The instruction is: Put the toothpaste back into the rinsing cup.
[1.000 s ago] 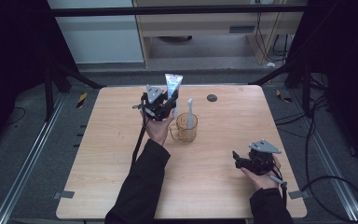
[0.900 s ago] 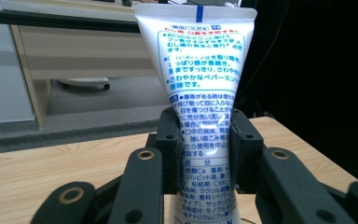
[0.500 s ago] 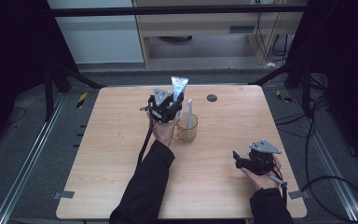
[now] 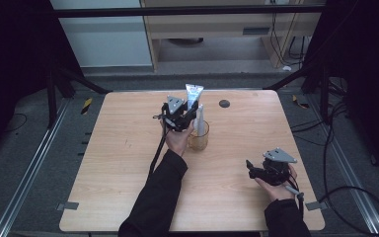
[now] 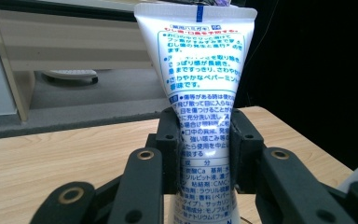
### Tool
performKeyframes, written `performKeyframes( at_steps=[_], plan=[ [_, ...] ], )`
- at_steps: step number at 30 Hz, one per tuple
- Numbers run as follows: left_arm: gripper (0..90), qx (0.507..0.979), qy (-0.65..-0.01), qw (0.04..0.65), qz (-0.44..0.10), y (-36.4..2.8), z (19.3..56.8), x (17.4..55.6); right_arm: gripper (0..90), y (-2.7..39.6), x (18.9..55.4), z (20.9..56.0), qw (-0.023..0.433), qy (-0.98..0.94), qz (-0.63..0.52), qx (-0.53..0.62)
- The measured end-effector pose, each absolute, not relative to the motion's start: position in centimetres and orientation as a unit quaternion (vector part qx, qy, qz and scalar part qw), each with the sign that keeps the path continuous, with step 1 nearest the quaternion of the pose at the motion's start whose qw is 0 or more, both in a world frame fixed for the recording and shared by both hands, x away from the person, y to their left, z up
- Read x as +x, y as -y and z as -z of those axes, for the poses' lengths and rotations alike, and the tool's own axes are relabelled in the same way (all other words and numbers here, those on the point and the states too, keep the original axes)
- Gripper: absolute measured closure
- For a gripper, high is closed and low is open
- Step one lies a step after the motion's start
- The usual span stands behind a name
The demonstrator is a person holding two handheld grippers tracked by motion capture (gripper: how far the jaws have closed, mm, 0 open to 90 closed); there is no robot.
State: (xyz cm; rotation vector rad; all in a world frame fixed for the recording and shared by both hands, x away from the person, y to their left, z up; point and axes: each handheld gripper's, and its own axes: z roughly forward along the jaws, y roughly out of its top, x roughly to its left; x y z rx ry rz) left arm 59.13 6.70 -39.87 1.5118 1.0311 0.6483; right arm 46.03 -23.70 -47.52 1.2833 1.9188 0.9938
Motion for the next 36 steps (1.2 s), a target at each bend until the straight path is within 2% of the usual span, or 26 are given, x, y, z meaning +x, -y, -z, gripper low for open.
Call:
performKeyframes(
  at_steps=[12, 36],
  plan=[
    [69.2, 0.648, -0.432, 0.565, -0.272, -6.1, 40.7, 59.3, 15.9, 23.7, 46.0, 47.5, 0.312, -0.727, -0.374, 0.484],
    [66.5, 0.701, -0.415, 0.518, -0.26, -5.5, 42.6, 58.5, 16.0, 23.5, 46.0, 47.6, 0.312, -0.731, -0.372, 0.48]
  ],
)
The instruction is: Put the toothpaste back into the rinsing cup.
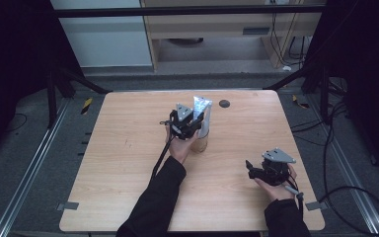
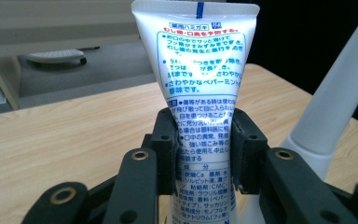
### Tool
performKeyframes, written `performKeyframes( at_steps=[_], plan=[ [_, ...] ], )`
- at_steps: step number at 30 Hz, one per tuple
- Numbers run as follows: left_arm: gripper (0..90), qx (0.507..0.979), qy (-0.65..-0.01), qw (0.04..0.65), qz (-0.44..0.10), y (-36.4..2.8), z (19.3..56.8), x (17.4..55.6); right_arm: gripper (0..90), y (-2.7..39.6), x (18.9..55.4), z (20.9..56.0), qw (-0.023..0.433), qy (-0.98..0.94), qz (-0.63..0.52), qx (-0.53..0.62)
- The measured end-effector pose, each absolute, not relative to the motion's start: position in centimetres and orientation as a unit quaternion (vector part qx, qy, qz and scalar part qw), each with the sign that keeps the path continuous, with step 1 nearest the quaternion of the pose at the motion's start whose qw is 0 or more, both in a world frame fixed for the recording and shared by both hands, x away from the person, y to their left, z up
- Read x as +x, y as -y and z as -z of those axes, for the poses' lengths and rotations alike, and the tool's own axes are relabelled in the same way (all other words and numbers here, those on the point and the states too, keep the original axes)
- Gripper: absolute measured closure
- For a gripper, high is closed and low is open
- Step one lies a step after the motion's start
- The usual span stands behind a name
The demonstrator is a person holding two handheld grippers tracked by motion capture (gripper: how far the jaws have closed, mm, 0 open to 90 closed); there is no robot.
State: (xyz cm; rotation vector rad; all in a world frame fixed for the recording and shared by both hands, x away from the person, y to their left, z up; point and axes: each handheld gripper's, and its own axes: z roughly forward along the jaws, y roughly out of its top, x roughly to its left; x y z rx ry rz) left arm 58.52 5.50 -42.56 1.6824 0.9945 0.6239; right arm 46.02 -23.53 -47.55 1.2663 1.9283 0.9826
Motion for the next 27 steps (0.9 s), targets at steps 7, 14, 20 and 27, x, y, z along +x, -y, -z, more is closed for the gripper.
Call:
performKeyframes(
  at_steps=[7, 14, 20, 27],
  plan=[
    [64.3, 0.709, -0.41, 0.511, -0.261, -5.7, 42.6, 58.0, 15.9, 23.4, 46.0, 47.5, 0.312, -0.731, -0.373, 0.479],
    [58.1, 0.721, -0.418, 0.494, -0.249, -6.4, 43.4, 57.5, 15.9, 23.2, 46.0, 47.5, 0.311, -0.732, -0.373, 0.477],
    [46.9, 0.729, -0.411, 0.489, -0.244, -7.2, 43.4, 56.7, 15.8, 23.1, 46.0, 47.5, 0.31, -0.731, -0.374, 0.478],
    [42.4, 0.725, -0.4, 0.497, -0.258, -8.0, 42.5, 55.1, 15.8, 23.0, 46.0, 47.5, 0.311, -0.732, -0.373, 0.477]
  ],
)
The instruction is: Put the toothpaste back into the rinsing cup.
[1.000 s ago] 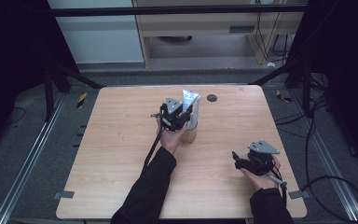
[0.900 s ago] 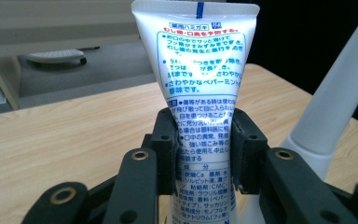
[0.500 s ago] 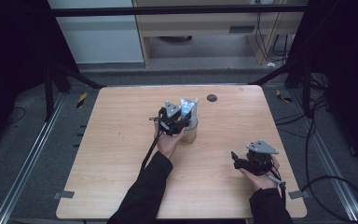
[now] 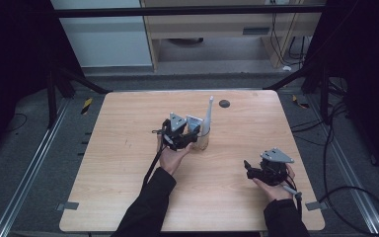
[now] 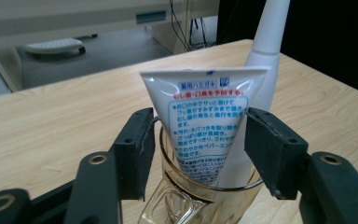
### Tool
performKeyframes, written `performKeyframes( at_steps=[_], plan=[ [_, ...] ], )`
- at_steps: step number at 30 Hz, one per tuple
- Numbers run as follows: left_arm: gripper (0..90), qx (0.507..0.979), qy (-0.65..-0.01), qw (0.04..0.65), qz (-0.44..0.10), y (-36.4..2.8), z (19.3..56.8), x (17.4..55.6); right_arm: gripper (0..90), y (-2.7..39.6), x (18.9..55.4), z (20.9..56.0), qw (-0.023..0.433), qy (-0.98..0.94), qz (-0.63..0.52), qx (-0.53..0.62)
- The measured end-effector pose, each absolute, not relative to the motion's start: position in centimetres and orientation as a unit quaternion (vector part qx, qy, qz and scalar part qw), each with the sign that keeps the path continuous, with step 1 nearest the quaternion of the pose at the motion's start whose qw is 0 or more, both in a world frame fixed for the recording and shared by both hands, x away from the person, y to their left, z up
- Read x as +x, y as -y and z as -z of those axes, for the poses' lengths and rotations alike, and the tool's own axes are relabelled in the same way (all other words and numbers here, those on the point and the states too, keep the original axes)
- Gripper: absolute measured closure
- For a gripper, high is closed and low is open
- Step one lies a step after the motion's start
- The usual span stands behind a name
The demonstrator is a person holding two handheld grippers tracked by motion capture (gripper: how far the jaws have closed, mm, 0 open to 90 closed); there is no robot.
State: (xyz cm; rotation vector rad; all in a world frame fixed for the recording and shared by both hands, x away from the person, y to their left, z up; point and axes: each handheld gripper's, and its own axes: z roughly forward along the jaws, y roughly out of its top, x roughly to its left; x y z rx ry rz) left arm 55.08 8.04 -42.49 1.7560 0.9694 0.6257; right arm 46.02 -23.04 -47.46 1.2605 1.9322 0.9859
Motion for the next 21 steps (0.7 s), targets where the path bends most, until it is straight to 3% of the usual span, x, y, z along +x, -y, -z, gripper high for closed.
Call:
performKeyframes(
  at_steps=[21],
  plan=[
    [31.9, 0.745, -0.406, 0.459, -0.262, -14.3, 41.2, 51.3, 14.8, 23.0, 45.9, 47.6, 0.306, -0.727, -0.376, 0.487]
  ],
)
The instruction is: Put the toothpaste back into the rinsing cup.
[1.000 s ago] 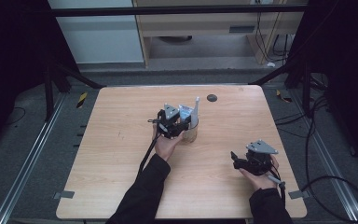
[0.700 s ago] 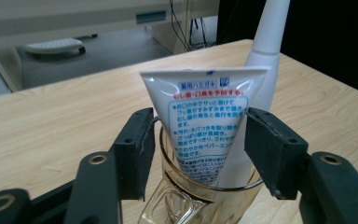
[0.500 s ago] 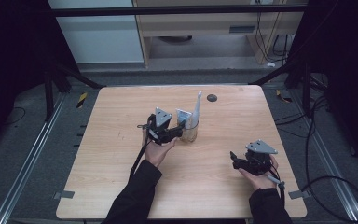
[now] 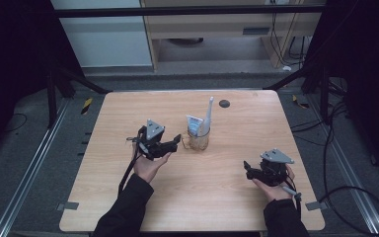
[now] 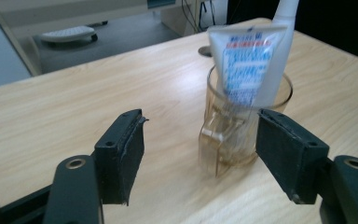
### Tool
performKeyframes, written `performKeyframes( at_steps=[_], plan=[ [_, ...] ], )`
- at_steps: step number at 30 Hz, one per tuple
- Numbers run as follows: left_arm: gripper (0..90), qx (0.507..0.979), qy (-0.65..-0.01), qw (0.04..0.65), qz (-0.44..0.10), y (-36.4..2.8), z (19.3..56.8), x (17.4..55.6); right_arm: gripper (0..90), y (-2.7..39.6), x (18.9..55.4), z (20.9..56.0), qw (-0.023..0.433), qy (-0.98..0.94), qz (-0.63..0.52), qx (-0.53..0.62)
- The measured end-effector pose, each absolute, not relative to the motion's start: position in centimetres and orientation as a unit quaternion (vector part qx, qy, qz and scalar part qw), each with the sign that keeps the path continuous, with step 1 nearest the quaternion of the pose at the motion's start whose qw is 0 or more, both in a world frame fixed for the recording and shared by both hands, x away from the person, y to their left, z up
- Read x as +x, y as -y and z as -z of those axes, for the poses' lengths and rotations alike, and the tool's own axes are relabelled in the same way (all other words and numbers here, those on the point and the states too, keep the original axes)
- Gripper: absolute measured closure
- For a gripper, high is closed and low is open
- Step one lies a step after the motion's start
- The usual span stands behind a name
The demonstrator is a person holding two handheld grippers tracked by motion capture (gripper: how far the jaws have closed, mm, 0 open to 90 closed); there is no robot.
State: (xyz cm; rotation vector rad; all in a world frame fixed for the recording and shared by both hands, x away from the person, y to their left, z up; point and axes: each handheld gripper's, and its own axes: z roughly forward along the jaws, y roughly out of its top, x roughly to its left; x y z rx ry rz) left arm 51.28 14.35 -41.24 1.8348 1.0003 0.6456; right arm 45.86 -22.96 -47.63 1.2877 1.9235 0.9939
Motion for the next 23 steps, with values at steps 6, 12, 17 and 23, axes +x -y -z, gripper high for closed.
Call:
performKeyframes(
  at_steps=[6, 12, 17, 23],
  plan=[
    [29.7, 0.754, -0.407, 0.445, -0.261, -16.7, 41.9, 49.8, 14.6, 23.0, 45.7, 47.6, 0.306, -0.727, -0.376, 0.487],
    [27.9, 0.756, -0.417, 0.431, -0.263, -20.2, 42.8, 47.7, 14.2, 23.2, 45.6, 47.9, 0.303, -0.729, -0.369, 0.491],
    [26.6, 0.746, -0.437, 0.428, -0.264, -22.9, 44.1, 46.3, 13.5, 23.4, 45.3, 48.0, 0.297, -0.728, -0.368, 0.496],
    [26.0, 0.75, -0.457, 0.401, -0.261, -25.3, 45.7, 45.5, 11.8, 23.4, 45.2, 48.1, 0.293, -0.731, -0.361, 0.5]
  ],
)
